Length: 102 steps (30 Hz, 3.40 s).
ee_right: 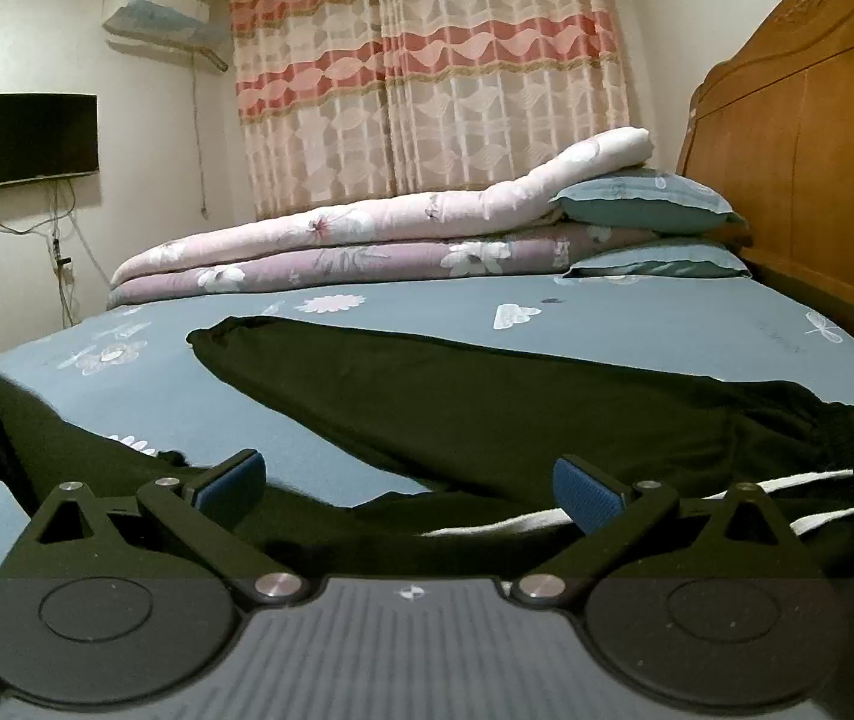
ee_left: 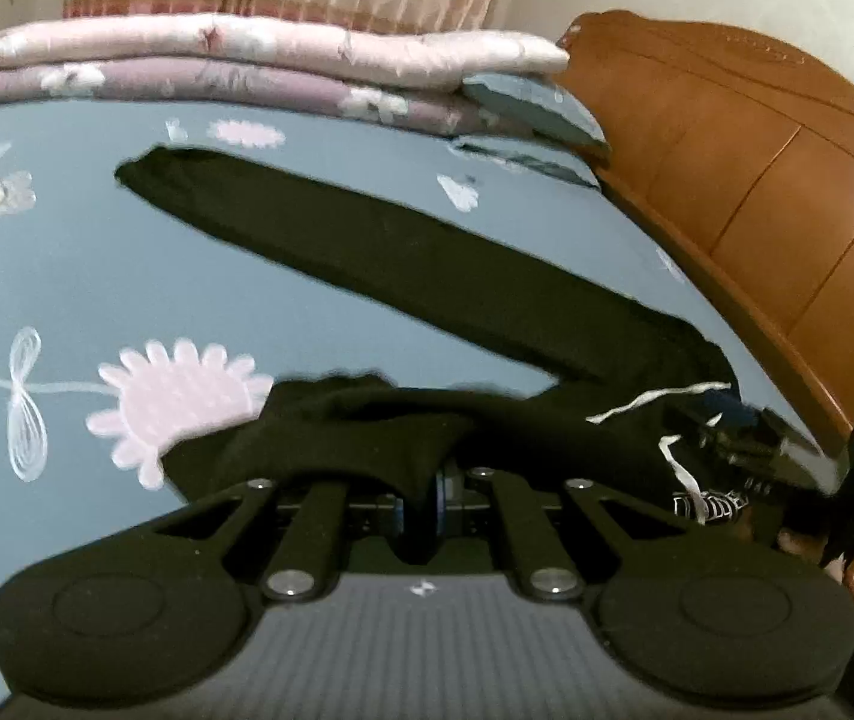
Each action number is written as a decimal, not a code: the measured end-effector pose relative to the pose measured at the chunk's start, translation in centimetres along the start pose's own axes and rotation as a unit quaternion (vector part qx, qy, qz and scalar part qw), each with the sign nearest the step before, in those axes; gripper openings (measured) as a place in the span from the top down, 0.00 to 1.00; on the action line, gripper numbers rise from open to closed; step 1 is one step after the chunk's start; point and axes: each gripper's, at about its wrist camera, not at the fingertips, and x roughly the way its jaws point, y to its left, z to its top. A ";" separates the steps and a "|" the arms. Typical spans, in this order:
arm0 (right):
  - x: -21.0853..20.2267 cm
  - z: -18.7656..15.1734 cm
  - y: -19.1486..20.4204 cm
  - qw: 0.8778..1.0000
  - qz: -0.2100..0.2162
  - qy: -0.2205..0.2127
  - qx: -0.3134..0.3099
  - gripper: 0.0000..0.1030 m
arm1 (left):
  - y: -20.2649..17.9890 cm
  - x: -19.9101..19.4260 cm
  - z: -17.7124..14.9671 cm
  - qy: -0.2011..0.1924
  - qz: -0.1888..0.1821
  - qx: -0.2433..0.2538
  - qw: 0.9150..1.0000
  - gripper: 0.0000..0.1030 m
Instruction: Fold clothes
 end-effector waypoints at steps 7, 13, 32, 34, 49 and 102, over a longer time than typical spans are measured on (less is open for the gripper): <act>0.0 0.0 -0.3 1.000 -0.005 0.000 0.003 0.00 | -0.9 2.7 3.0 0.000 -0.002 0.020 1.000 0.93; 0.3 -0.1 -0.6 1.000 -0.016 0.005 0.011 0.00 | -2.2 8.4 6.5 0.018 -0.002 0.040 0.999 0.93; 0.9 -0.5 -1.2 0.999 -0.025 0.019 0.015 0.00 | -6.3 18.2 6.0 0.065 -0.061 0.046 0.995 0.73; 0.8 -0.4 -1.3 0.999 -0.025 0.017 0.018 0.00 | -5.6 15.9 5.5 0.046 -0.071 0.031 0.996 0.61; 1.2 -0.7 -0.9 0.999 -0.028 0.031 0.007 0.00 | 2.2 12.7 -3.8 0.052 -0.122 -0.240 0.962 0.41; 2.0 -1.5 1.3 0.996 -0.011 0.066 -0.053 0.00 | 6.5 5.3 0.3 -0.097 0.133 -0.176 0.970 0.80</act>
